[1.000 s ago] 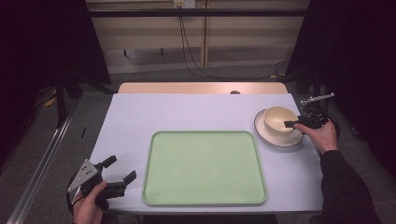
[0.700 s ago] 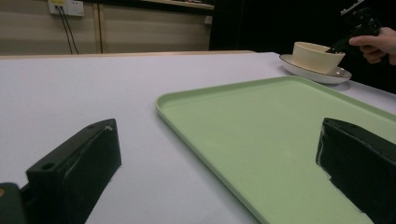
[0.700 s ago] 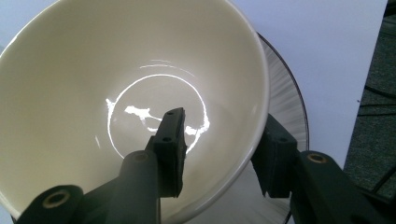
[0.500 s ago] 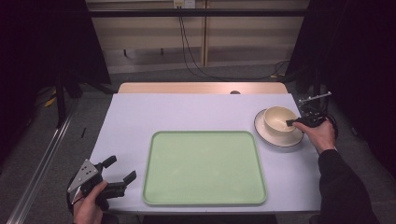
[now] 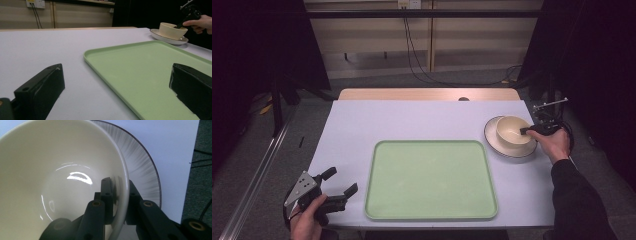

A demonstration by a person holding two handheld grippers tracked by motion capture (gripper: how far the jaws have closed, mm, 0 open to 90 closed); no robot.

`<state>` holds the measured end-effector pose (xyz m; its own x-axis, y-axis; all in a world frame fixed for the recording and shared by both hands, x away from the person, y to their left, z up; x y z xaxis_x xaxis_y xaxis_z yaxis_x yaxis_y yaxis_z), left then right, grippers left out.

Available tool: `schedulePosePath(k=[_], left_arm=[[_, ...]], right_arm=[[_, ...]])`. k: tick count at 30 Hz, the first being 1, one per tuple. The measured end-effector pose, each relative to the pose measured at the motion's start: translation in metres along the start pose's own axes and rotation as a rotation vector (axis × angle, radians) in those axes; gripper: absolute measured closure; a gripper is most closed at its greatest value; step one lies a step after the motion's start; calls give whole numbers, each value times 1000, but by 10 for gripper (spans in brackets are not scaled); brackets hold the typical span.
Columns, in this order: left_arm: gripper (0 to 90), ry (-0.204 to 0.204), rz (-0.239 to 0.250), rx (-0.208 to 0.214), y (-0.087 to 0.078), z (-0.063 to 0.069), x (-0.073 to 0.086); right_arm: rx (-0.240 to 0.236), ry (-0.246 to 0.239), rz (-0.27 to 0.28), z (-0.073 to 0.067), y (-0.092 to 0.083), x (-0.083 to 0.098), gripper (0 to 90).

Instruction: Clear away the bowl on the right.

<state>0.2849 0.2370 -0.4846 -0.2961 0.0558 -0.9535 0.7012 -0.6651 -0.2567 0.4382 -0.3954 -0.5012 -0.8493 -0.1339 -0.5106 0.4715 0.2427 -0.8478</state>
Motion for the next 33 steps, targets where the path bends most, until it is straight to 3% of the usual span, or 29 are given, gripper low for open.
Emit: schedulePosePath(k=[13, 20, 33], left_arm=[[0, -1, 2, 3, 0, 0, 0], [0, 5, -2, 7, 0, 0, 0], [0, 7, -4, 5, 0, 0, 0]], right_arm=[[-70, 55, 27, 3, -1, 1, 848], [-84, 81, 33, 1, -2, 1, 849], [-101, 74, 46, -2, -2, 0, 847]])
Point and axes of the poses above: each handheld gripper's, and its own axes: y roughly forward along the jaws, x roughly out of its underside, z roughly to its right, the point moved 7 cm from there along y, roughly forward along the jaws, and after that the axes turned 2 degrees about -z, right-handed, at the moved point
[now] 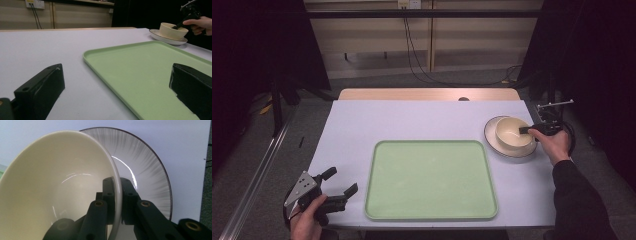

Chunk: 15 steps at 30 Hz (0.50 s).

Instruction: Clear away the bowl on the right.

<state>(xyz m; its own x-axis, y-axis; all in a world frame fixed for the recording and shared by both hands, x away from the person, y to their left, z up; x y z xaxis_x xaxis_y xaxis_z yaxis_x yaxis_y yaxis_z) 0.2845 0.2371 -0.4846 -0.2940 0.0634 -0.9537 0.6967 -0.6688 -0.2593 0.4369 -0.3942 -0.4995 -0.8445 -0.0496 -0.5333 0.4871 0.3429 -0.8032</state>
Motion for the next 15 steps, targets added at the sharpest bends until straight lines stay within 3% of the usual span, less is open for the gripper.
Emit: schedulePosePath(k=[15], left_arm=[[0, -1, 1, 3, 0, 0, 0]], right_arm=[[-40, 30, 38, 0, -7, -1, 846]])
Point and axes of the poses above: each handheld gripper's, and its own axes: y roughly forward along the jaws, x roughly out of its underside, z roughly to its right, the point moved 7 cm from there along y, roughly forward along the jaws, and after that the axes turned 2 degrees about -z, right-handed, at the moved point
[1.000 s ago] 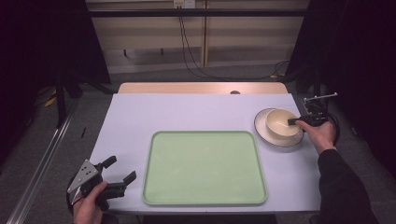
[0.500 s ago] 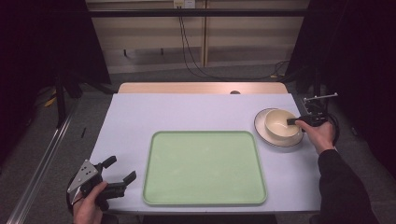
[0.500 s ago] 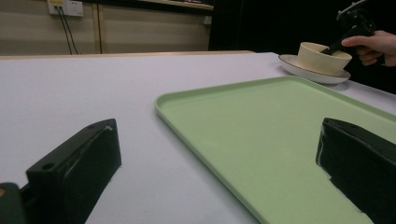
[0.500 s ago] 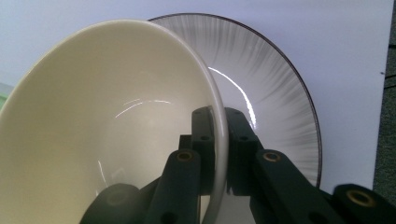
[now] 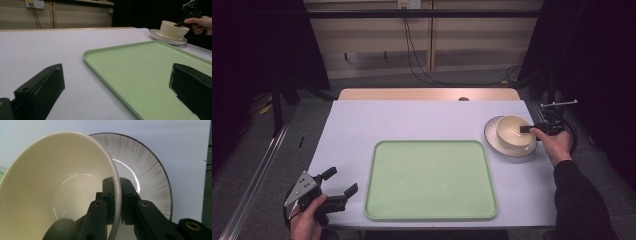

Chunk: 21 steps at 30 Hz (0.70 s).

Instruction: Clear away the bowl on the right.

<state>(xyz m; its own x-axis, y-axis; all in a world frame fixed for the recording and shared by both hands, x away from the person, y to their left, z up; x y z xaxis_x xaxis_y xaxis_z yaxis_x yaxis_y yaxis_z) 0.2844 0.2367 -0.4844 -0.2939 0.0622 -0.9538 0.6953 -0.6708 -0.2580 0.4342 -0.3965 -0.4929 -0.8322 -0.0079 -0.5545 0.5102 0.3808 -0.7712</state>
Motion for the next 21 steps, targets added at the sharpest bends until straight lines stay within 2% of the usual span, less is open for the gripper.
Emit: schedulePosePath(k=[11, 17, 21], left_arm=[[0, -1, 0, -1, 0, 0, 0], [0, -4, 3, -5, 0, 0, 0], [0, -4, 3, -4, 0, 0, 0]], right_arm=[[0, -7, 30, 1, -4, 0, 846], [-22, -3, 47, -3, -9, -2, 846], [-39, -21, 49, -6, -11, -3, 845]])
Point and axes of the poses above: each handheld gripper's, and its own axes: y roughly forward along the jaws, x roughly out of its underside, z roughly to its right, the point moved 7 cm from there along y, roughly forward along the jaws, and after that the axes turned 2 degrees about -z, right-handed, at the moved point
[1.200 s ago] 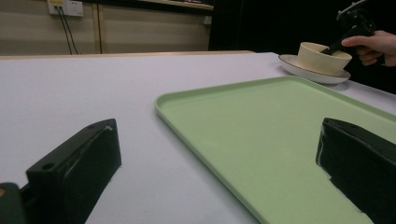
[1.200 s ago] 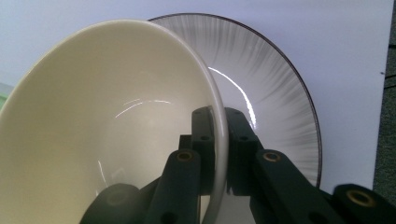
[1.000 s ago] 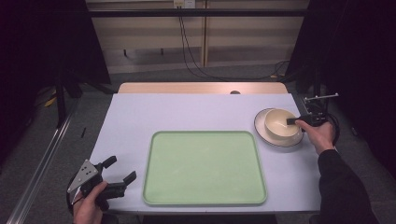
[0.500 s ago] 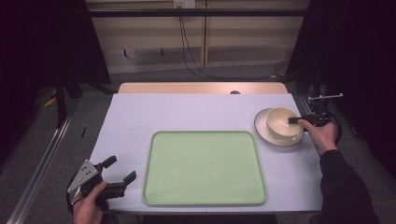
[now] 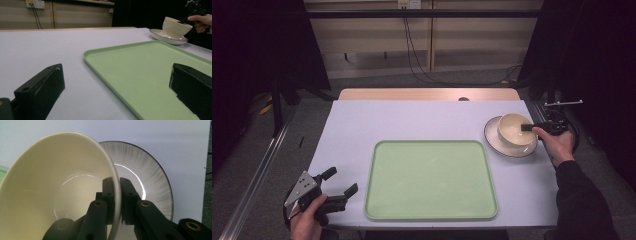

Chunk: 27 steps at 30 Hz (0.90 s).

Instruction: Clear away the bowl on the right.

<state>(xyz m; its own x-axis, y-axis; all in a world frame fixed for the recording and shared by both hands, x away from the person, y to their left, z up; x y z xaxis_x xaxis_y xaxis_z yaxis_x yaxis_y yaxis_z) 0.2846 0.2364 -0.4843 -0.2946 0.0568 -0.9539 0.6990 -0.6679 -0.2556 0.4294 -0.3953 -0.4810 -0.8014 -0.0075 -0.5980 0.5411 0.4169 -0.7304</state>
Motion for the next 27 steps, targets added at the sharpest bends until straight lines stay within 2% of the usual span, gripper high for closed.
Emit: schedulePosePath(k=[3, 10, 23, 27], left_arm=[[0, 2, 1, -4, 0, 0, 0], [1, 8, -4, 0, -1, -1, 0], [1, 7, -3, -1, -1, -1, 0], [1, 5, 0, -2, -1, 0, 0]], right_arm=[[-5, 8, 8, -4, -2, -1, 845], [-24, -13, 32, -11, -9, -5, 845], [-29, -33, 60, -18, -24, -7, 844], [-56, -32, 73, -23, -29, -7, 844]])
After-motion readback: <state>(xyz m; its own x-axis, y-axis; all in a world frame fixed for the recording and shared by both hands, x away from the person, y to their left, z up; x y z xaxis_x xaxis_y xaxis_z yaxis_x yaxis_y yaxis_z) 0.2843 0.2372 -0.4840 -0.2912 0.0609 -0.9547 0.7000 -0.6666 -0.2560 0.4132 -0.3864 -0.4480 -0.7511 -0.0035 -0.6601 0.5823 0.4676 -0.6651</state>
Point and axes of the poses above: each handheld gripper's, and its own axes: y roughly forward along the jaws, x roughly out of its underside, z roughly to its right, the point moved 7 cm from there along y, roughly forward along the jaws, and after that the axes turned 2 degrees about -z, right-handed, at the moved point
